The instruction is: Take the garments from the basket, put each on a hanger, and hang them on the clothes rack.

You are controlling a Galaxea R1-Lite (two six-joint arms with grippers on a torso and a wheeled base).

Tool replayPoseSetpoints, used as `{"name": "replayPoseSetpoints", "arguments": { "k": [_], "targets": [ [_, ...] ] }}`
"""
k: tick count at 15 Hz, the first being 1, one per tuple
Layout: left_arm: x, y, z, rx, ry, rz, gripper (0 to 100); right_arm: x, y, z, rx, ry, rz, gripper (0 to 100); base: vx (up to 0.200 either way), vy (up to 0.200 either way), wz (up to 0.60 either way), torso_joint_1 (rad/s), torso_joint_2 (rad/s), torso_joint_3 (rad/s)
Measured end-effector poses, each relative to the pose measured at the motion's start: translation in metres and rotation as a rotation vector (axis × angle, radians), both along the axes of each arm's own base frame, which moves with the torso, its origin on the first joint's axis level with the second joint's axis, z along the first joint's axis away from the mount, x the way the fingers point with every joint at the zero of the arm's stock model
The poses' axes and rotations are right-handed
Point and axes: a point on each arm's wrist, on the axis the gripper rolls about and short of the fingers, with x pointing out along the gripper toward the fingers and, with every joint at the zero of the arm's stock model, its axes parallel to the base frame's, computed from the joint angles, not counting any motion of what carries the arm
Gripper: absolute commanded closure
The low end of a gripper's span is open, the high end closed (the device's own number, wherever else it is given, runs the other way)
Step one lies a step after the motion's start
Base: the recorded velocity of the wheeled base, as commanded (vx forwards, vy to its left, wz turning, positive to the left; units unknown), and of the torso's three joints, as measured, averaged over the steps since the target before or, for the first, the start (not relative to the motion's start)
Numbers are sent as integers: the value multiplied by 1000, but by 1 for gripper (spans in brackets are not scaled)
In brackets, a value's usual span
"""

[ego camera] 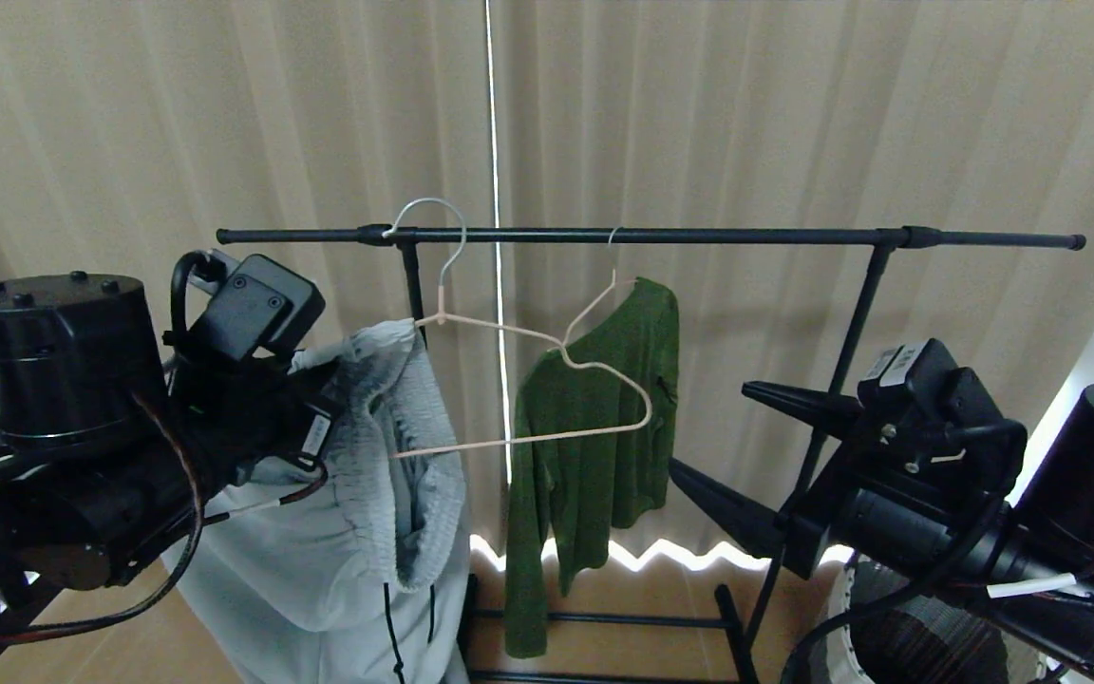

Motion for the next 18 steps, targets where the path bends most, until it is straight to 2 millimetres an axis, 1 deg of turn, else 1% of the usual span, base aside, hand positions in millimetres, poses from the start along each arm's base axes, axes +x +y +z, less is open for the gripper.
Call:
{"name": "replayPoseSetpoints", "arguments": {
  "k": [2,4,7,9,12,17,18],
  "targets": [
    [3,-7,5,-129,-2,7,100,0,7,-5,-10,16,16,0,0,0,0,0,0,0],
    [3,-19,15,-238,-20,-22,100,-2,19,-11,-17,41,51,0,0,0,0,0,0,0],
    [2,-32,32,-319,-58,-68,100,-1,34,-13,-14,48,81,0,0,0,0,0,0,0],
    [-1,-40,38,-347,-68,-105,100,3,40,-13,-8,47,86,0,0,0,0,0,0,0],
    [-9,-51,42,-358,-70,-159,100,8,49,-14,17,70,79,0,0,0,0,0,0,0],
    [-28,-57,53,-381,-95,-225,100,16,57,-22,27,59,53,0,0,0,0,0,0,0],
    [-31,-58,55,-386,-100,-238,100,18,59,-24,32,53,50,100,0,0,0,0,0,0]
  ]
}}
